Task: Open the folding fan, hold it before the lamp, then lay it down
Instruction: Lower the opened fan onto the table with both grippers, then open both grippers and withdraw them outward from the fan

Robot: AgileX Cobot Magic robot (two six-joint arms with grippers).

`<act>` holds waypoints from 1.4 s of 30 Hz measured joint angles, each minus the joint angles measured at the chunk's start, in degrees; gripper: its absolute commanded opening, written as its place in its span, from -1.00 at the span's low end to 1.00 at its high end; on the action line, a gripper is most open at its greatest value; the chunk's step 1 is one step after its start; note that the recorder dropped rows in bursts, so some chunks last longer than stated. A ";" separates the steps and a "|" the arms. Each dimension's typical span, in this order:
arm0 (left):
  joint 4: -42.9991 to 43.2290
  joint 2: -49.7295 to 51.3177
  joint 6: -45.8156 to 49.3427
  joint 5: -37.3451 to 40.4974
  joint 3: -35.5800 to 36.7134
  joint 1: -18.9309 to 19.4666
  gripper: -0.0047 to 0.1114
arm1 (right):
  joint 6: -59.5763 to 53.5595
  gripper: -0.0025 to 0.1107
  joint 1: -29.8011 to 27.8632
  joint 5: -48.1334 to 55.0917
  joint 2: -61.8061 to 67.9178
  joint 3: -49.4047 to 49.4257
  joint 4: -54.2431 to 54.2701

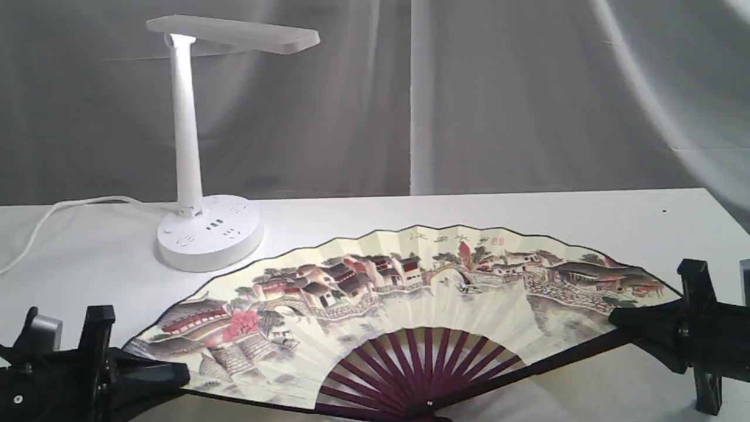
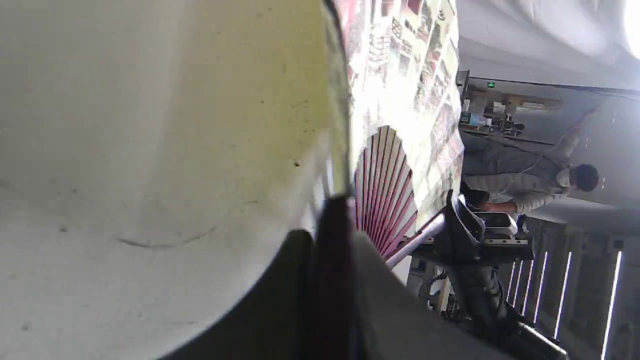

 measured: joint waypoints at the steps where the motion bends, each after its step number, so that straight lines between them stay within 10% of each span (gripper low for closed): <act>1: -0.10 0.75 0.00 0.00 0.00 0.00 -0.92 | -0.11 -0.96 0.00 0.00 0.00 0.00 0.00; 11: -1.39 3.40 3.20 1.94 0.00 0.20 -0.89 | -0.48 -0.96 0.00 -0.10 0.00 0.00 0.27; 16: -1.39 3.40 6.00 1.45 0.00 0.20 -0.57 | -0.48 -0.91 0.00 -0.10 0.00 0.00 0.27; 23: -4.18 3.04 7.27 -2.74 -0.60 1.02 0.11 | -2.56 -0.34 -0.99 -2.97 -0.36 -0.58 -0.17; 31: -4.21 2.16 10.35 -4.01 -0.60 1.11 0.16 | -4.12 0.58 -0.99 -3.17 -0.59 -1.15 -4.29; 42: -2.92 -4.06 15.99 -14.38 -0.39 1.35 0.16 | -19.64 0.71 -0.99 -10.94 -3.55 -2.43 -6.11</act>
